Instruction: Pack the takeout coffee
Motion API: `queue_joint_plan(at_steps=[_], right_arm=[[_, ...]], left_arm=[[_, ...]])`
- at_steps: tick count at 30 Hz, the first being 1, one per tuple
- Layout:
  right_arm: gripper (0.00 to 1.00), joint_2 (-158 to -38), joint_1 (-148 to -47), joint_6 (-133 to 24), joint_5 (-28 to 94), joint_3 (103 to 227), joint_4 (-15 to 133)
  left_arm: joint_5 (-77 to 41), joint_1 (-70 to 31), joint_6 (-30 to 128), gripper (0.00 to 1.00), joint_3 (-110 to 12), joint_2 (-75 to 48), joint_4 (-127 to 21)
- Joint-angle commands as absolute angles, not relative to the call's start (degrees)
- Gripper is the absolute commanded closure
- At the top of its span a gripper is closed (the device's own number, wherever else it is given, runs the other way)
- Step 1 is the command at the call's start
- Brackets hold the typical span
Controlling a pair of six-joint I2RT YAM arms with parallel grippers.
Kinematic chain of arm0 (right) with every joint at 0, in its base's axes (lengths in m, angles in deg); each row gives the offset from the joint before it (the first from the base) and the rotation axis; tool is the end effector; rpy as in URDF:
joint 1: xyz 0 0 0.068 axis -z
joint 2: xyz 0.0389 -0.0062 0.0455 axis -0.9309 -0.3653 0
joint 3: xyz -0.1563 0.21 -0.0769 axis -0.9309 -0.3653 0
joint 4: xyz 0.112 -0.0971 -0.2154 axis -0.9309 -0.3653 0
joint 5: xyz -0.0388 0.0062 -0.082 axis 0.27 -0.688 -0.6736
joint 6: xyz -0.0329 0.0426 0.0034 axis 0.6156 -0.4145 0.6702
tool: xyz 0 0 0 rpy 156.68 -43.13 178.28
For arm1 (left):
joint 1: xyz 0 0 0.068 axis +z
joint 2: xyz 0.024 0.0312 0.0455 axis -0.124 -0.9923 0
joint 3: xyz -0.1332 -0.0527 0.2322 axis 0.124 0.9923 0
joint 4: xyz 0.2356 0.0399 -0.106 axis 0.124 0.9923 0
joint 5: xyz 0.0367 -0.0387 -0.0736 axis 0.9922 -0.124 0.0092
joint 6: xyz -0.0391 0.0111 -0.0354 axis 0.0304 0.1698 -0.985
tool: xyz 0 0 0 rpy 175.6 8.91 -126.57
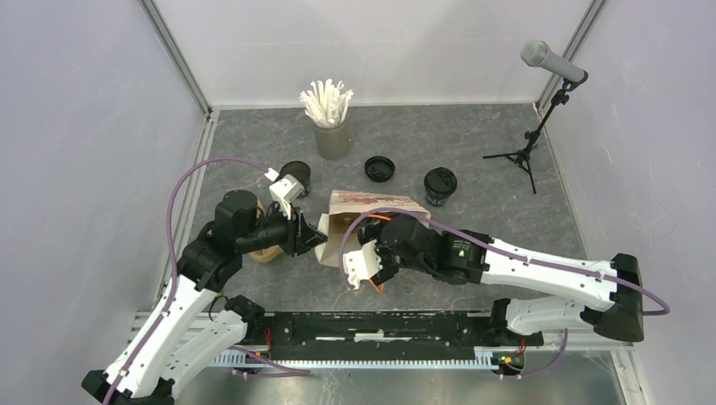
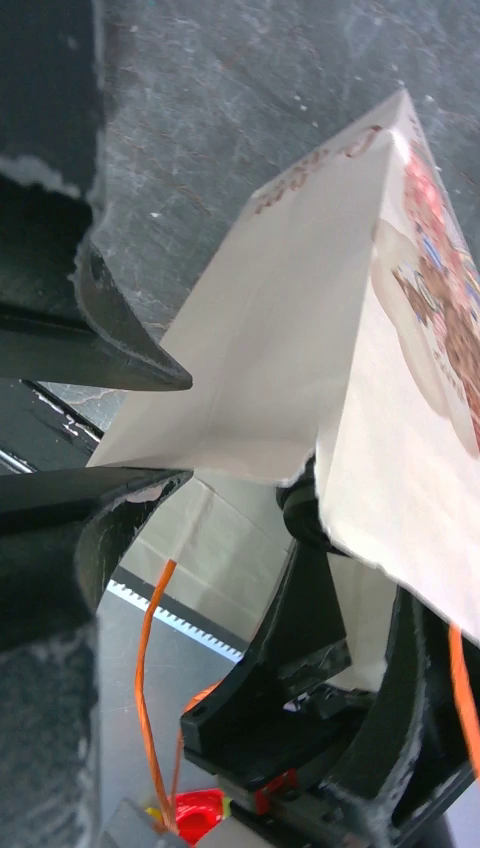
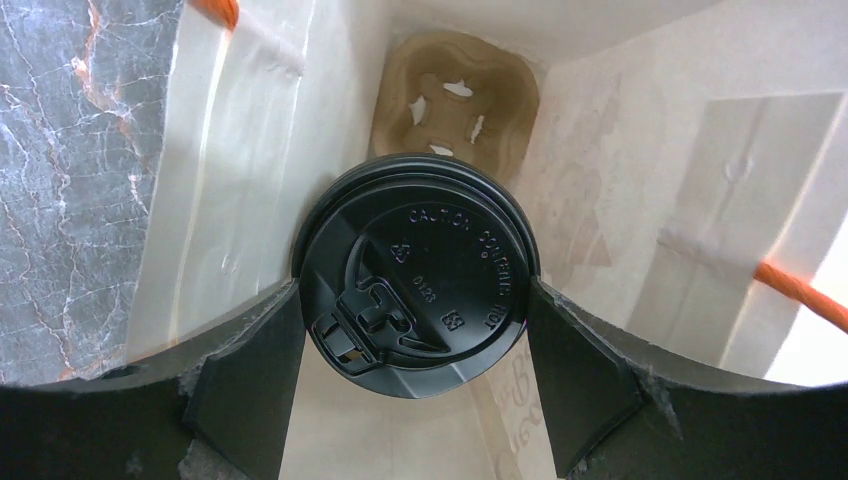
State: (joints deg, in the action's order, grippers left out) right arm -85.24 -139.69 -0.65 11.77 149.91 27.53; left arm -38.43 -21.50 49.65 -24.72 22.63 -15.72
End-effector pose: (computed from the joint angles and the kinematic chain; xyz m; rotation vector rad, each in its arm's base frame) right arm 0.0906 0.2400 0.3153 -1.8658 1.2570 -0.0363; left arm 0.1165 -0.0828 0.3292 0.6375 2.0018 -0.9340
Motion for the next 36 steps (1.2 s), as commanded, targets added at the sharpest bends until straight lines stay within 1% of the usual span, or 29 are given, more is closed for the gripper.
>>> queue_joint_plan(at_steps=[1, 3, 6, 7, 11, 15, 16, 18, 19, 26, 30, 31, 34, 36], right_arm=[[0.37, -83.32, -139.41, 0.87, 12.58, 147.71, 32.86], [0.37, -83.8, -139.33, 0.25, 12.16, 147.75, 33.55], [0.37, -85.14, -139.33, -0.97, 11.7, 148.38, 33.63], [0.38, -85.9, -139.33, -1.66, 11.4, 148.89, 33.31], [0.38, -86.77, -139.34, -1.51, 9.36, 149.62, 33.81], [0.37, -87.7, -138.98, 1.6, 7.25, 149.77, 34.15], [0.37, -88.16, -138.81, 1.91, 7.67, 150.28, 33.74], [0.37, -89.11, -138.65, 2.18, 7.89, 150.97, 33.57], [0.37, -89.45, -138.62, 2.11, 7.89, 151.03, 33.59], [0.38, -89.8, -138.62, 1.48, 8.51, 150.86, 34.24], [0.38, -89.26, -138.46, 2.36, 8.44, 150.79, 33.82], [0.38, -89.11, -138.24, 2.89, 8.2, 150.86, 33.53], [0.38, -88.79, -136.67, 5.06, 8.36, 151.42, 33.06], [0.38, -88.73, -134.75, 6.7, 9.65, 151.54, 33.17]], left_arm=[[-33.91, -21.45, 43.54, 0.59, -26.92, 21.51, -13.38], [-33.45, -21.45, 42.17, 0.56, -27.37, 20.86, -11.54], [-33.03, -21.5, 41.8, 0.48, -26.73, 20.24, -10.8], [-33.43, -21.5, 41.9, 0.46, -26.72, 19.91, -10.95], [-34.35, -21.44, 43.55, 0.45, -27.51, 18.31, -11.31], [-34.09, -21.46, 43.81, 0.47, -28.46, 16.5, -10.87], [-33.94, -21.45, 43.8, 0.46, -28.79, 16.19, -10.5], [-33.16, -21.45, 44.25, 0.4, -29.37, 15.94, -9.61], [-32.64, -21.45, 44.37, 0.39, -29.56, 15.89, -9.32], [-30.88, -21.49, 42.37, 0.38, -29.99, 14.8, -11.73], [-32.26, -21.47, 41.71, 0.47, -30.35, 14.44, -13.06], [-32.77, -21.5, 41.69, 0.52, -30.41, 14.48, -13.06], [-34.13, -21.49, 42.19, 0.74, -30.16, 14.98, -13.28], [-35.47, -21.5, 42.73, 0.83, -29.38, 15.81, -13.99]])
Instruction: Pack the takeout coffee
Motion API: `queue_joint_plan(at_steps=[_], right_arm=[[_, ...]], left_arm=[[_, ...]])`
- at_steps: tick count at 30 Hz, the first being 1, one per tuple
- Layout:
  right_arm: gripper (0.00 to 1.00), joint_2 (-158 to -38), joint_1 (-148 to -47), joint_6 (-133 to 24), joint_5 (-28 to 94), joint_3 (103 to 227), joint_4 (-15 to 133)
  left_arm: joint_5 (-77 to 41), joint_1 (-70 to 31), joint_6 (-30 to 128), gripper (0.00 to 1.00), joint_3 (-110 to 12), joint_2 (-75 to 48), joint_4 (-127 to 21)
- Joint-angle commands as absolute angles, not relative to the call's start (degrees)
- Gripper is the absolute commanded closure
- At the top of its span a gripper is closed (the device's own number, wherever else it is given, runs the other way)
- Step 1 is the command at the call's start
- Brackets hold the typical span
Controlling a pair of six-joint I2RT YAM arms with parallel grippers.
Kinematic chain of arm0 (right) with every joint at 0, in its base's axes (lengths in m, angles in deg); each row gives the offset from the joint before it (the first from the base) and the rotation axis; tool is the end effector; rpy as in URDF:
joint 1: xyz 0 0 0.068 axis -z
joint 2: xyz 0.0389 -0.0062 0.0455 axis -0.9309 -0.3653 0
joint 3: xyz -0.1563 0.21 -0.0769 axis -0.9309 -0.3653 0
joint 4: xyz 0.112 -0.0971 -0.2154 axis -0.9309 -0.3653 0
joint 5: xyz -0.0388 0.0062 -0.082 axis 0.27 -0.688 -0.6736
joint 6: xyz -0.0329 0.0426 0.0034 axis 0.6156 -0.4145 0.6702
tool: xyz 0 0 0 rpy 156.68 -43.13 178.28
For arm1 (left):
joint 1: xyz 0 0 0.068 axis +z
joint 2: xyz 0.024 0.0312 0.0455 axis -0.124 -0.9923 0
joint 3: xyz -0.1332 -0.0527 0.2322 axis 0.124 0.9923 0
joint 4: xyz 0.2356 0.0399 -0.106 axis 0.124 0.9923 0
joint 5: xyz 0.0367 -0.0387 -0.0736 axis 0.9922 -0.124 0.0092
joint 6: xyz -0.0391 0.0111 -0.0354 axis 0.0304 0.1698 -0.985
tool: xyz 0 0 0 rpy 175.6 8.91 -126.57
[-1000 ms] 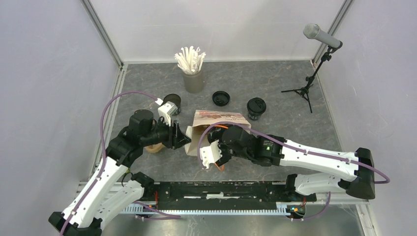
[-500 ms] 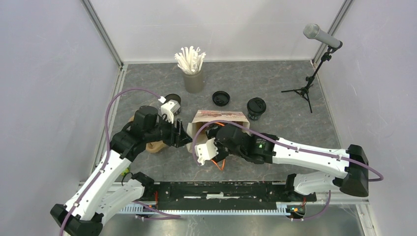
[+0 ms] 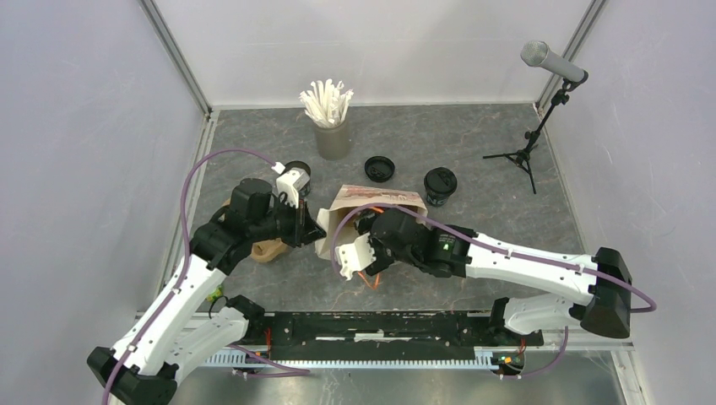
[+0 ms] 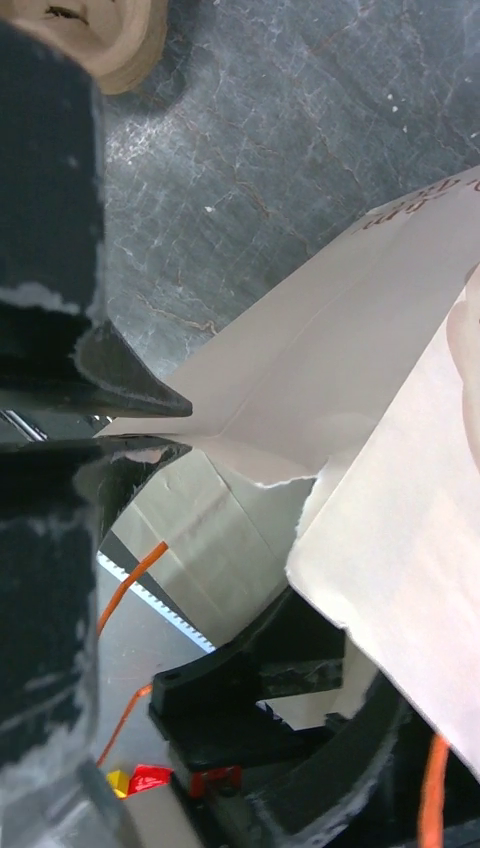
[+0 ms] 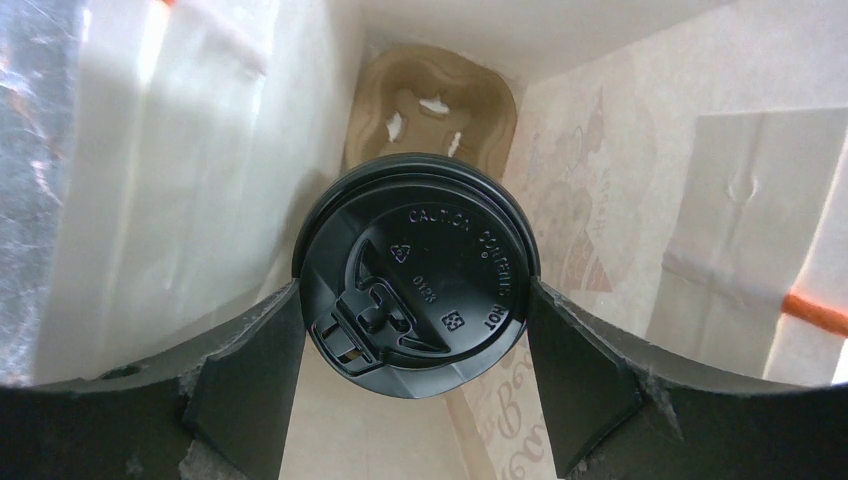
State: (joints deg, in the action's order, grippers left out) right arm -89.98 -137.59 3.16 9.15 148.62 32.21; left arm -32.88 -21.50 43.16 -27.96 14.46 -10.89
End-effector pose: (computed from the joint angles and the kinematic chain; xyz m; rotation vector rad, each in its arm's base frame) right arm 0.1080 0.2546 0.2943 -1.8874 1.2548 -0.1493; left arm 0.1399 -0.0920 0.3201 0.4506 2.2437 -0.8797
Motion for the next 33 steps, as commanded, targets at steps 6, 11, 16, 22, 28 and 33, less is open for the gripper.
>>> queue_joint_plan(at_steps=[6, 11, 16, 22, 28, 33], right_arm=[[0.38, -89.37, -131.19, 10.3, 13.08, 150.79, 33.73], [0.37, -90.45, -130.36, 12.49, 13.97, 150.37, 33.67], [0.37, -91.84, -130.2, 15.73, 14.7, 153.37, 31.35], [0.36, -92.29, -129.54, 15.79, 12.89, 151.19, 33.44], [0.38, -91.83, -128.7, 15.78, 13.23, 148.96, 34.1], [0.37, -92.38, -128.28, 18.08, 14.54, 150.68, 29.81]], left_arm=[[-37.26, -21.49, 42.92, 0.94, -28.17, 16.35, -15.0], [-37.5, -21.46, 43.29, 0.94, -28.44, 16.33, -15.04], [-37.6, -21.45, 45.04, 0.95, -28.62, 15.89, -14.12], [-38.61, -21.45, 44.27, 0.94, -29.05, 15.62, -14.42], [-39.05, -21.45, 42.77, 0.94, -28.7, 16.72, -14.57], [-39.74, -21.46, 41.65, 0.93, -28.7, 17.11, -14.91]])
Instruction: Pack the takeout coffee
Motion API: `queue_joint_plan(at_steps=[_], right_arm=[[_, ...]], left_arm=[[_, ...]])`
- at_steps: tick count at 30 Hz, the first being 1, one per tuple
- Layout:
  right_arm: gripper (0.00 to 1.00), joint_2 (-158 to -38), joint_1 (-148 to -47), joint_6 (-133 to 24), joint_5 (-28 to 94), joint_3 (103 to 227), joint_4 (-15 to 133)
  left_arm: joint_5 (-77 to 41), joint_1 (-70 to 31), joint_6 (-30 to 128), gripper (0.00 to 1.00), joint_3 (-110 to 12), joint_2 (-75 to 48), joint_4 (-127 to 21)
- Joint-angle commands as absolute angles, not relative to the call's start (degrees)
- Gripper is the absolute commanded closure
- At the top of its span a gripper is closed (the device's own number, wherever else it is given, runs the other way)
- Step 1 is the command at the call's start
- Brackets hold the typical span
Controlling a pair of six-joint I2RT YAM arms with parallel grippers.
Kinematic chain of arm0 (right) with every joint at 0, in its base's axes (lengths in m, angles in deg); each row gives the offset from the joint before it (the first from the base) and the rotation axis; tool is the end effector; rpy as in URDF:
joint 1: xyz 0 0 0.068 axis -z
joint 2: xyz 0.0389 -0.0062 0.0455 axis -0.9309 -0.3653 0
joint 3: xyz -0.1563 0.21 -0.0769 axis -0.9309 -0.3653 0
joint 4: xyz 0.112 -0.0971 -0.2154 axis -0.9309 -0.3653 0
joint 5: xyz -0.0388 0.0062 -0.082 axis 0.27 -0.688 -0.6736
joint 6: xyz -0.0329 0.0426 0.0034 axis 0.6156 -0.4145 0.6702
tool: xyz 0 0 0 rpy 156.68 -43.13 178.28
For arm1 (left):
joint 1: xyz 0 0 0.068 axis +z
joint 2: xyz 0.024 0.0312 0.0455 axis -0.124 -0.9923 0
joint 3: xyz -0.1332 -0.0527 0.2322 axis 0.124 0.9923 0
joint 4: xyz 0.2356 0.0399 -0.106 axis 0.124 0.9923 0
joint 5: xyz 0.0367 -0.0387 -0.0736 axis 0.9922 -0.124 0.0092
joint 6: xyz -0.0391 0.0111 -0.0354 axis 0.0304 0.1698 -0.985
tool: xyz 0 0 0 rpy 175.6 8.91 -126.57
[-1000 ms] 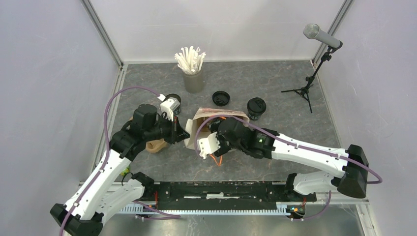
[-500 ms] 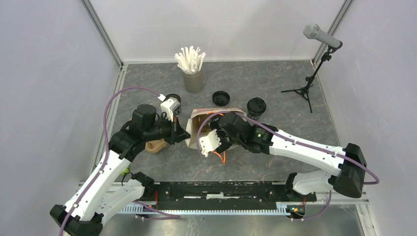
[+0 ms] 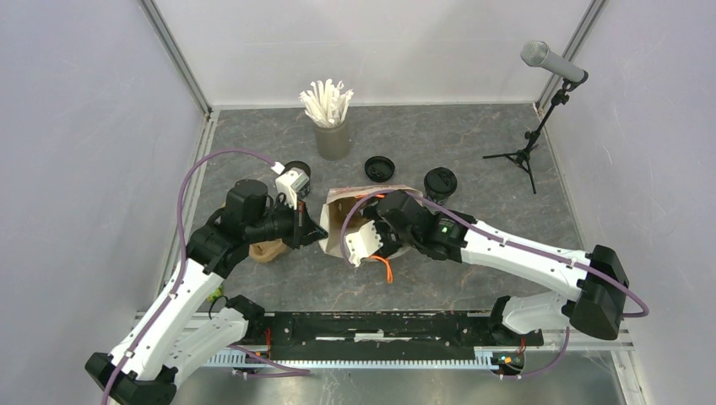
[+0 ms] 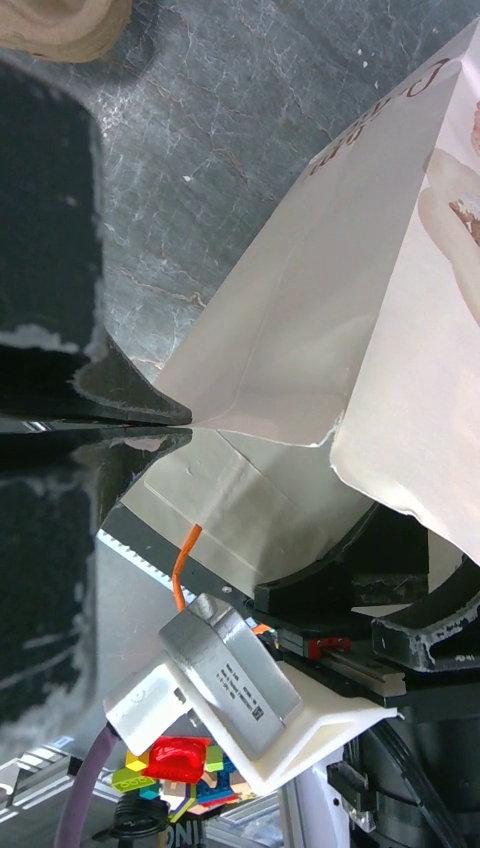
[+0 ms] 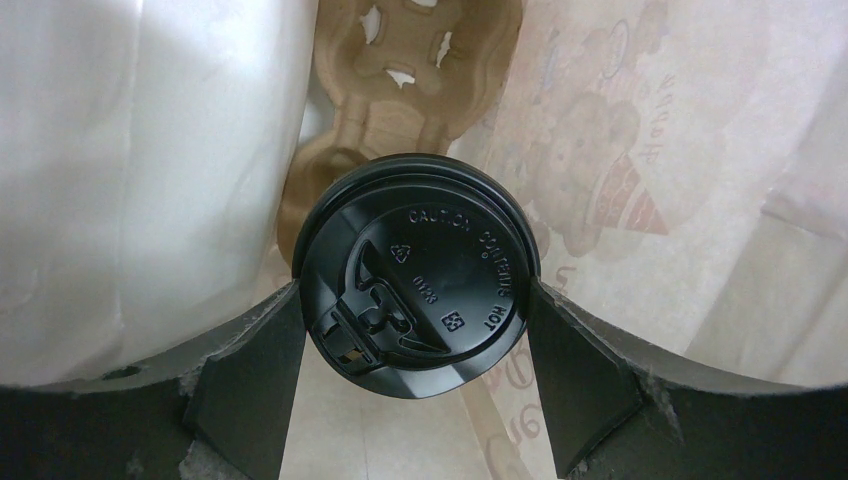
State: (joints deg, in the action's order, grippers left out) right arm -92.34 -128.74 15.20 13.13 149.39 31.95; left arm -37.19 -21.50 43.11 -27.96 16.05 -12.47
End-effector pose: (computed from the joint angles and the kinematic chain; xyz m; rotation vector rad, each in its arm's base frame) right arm 0.1480 0.2435 0.2873 -1.9904 1.1961 -0.2641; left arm 0.1343 -0.0917 0.3272 0.5012 2.1800 -0.9687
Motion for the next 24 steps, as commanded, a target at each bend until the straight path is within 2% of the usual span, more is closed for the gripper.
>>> queue_joint_plan(at_steps=[1, 15, 17, 19, 24], right_arm=[[0.37, -92.93, -128.17, 18.51, 15.05, 152.14, 28.24], [0.36, -95.73, -127.77, 21.74, 18.18, 156.68, 23.16], [0.37, -96.22, -127.64, 22.09, 18.34, 157.35, 23.07], [0.37, -96.69, -127.55, 22.04, 18.43, 157.72, 23.26], [0.38, -96.61, -126.91, 21.32, 18.66, 157.61, 24.81]], left_arm=[[-39.93, -21.46, 41.54, 0.93, -28.7, 17.13, -15.04], [-44.36, -21.51, 41.37, 0.88, -29.0, 16.61, -15.29], [-44.46, -21.48, 41.26, 0.83, -28.54, 16.44, -15.12], [-43.97, -21.45, 41.26, 0.69, -28.65, 16.05, -14.34], [-40.78, -21.45, 40.51, 0.58, -29.68, 15.45, -10.27]])
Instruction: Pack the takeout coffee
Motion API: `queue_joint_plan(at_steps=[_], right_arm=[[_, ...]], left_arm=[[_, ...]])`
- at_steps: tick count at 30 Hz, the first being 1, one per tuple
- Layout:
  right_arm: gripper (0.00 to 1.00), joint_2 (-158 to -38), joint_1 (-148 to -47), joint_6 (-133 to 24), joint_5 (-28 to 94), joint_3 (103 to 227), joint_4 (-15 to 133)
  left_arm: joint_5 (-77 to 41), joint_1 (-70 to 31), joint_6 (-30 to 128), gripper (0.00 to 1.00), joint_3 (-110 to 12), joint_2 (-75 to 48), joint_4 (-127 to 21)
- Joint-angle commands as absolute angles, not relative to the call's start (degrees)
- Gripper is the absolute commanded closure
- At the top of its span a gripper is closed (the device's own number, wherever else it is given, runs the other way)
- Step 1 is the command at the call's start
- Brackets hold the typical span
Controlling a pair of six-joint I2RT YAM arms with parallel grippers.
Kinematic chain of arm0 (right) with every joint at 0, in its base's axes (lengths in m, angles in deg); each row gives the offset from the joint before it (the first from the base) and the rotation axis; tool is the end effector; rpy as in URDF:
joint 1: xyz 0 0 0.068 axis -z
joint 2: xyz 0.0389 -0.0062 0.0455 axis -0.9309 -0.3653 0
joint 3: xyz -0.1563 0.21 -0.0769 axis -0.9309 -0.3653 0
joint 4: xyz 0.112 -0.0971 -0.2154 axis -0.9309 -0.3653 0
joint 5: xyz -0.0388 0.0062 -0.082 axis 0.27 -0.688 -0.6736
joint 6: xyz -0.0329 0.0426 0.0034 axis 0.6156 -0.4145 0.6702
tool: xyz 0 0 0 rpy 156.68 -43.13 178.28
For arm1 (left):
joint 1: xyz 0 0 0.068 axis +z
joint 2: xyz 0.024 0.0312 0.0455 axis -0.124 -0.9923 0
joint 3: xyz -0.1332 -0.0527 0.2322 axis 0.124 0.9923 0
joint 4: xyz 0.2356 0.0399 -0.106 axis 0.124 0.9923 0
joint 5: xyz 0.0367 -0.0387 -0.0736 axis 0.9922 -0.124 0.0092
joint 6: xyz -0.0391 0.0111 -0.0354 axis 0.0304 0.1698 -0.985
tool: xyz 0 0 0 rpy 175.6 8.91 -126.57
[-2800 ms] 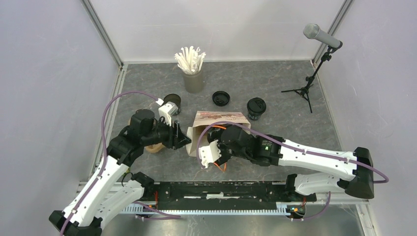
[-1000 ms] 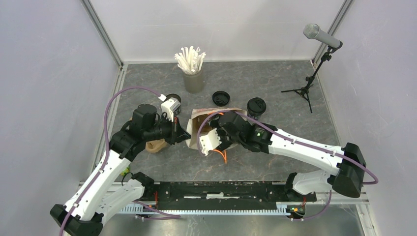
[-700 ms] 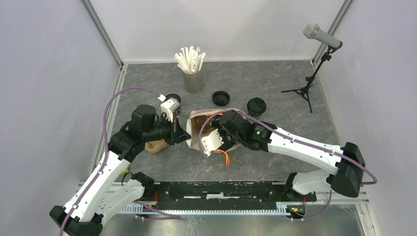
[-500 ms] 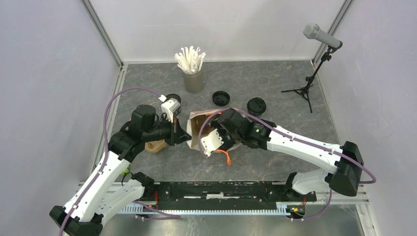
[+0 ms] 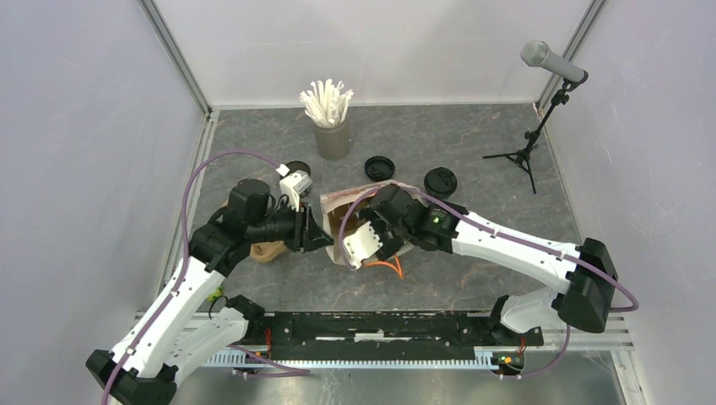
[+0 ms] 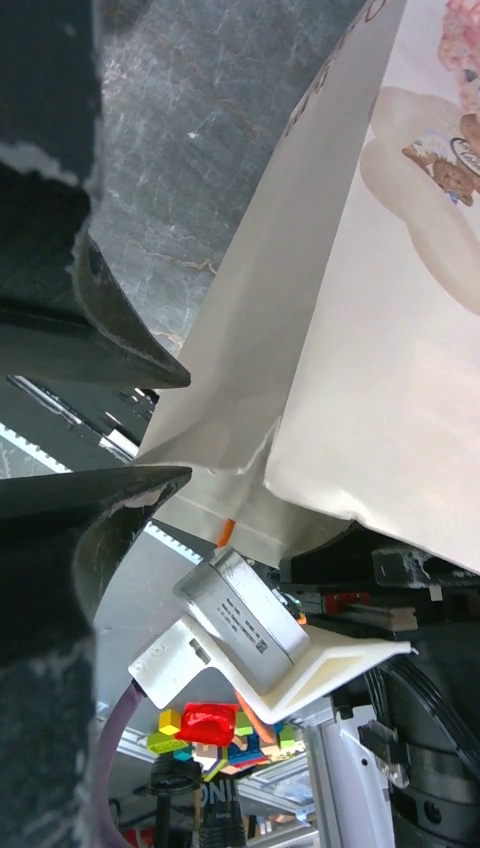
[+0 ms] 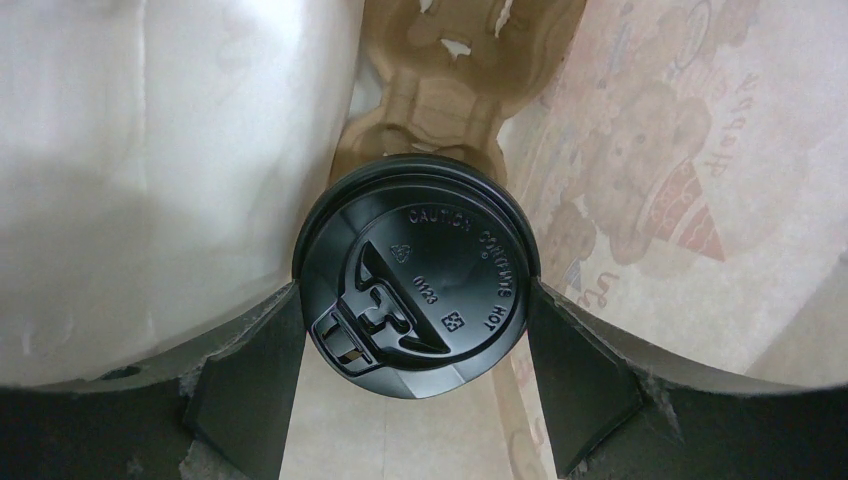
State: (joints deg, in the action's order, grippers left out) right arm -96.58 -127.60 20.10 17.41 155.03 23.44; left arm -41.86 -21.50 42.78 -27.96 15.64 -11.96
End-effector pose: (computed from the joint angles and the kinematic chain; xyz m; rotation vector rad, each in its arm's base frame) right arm 0.1555 0.2501 0.2881 -2.1687 1.1494 -0.2288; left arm 0.1329 -0.0939 0.3262 0.5440 2.1908 -1.0575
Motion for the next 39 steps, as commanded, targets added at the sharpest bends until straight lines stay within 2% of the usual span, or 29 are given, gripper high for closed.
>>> queue_joint_plan(at_steps=[1, 7, 11, 17, 25, 39], right_arm=[[0.38, -96.57, -126.69, 21.2, 18.88, 157.47, 24.95], [0.38, -96.0, -125.55, 20.9, 20.37, 156.27, 26.41], [0.39, -94.68, -125.19, 21.28, 21.8, 154.22, 28.82], [0.39, -95.0, -124.94, 21.83, 22.91, 153.1, 30.36], [0.4, -94.6, -123.9, 22.05, 22.78, 149.72, 33.75], [0.4, -94.71, -123.7, 23.63, 22.07, 146.89, 39.74]], left_arm=[[-40.26, -21.5, 39.98, 0.56, -29.46, 15.53, -9.87], [-38.86, -21.49, 35.4, 0.5, -28.18, 16.37, -9.21], [-38.05, -21.44, 34.91, 0.49, -28.76, 16.29, -8.18], [-38.22, -21.48, 35.61, 0.6, -29.04, 15.72, -8.03], [-39.18, -21.48, 36.33, 0.82, -29.27, 15.39, -8.06], [-41.71, -21.45, 35.9, 0.86, -30.2, 14.79, -8.7]])
